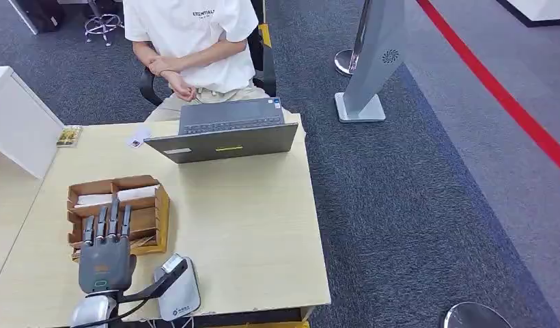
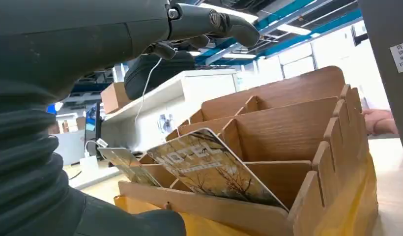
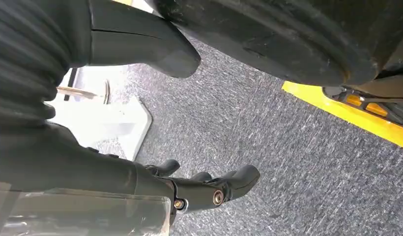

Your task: Pass the card to the sensor for recognition and then transmit it.

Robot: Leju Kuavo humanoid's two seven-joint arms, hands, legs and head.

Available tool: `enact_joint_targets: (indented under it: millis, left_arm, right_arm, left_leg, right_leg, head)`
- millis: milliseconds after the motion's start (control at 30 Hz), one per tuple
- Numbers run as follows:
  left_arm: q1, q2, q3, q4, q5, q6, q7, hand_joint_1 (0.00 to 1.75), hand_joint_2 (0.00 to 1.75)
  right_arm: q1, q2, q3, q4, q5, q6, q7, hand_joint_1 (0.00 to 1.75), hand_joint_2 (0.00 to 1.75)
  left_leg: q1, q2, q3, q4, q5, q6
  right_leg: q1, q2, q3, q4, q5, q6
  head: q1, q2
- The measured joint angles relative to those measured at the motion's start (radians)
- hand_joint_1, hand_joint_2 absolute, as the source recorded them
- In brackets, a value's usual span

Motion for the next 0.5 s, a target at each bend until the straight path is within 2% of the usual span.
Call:
enact_joint_targets:
  millis: [500]
  left_arm:
    - [-0.002, 0.000, 0.000, 0.016, 0.001, 0.000, -0.005, 0.00, 1.75]
  right_arm:
    - [0.000, 0.000, 0.000, 0.000, 0.000, 0.000, 0.000, 0.00, 1.75]
  left_leg:
    - [0.000, 0.000, 0.000, 0.000, 0.000, 0.000]
  right_leg:
    - [0.000, 0.000, 0.000, 0.000, 0.000, 0.000]
  head:
    - [0.000, 0.000]
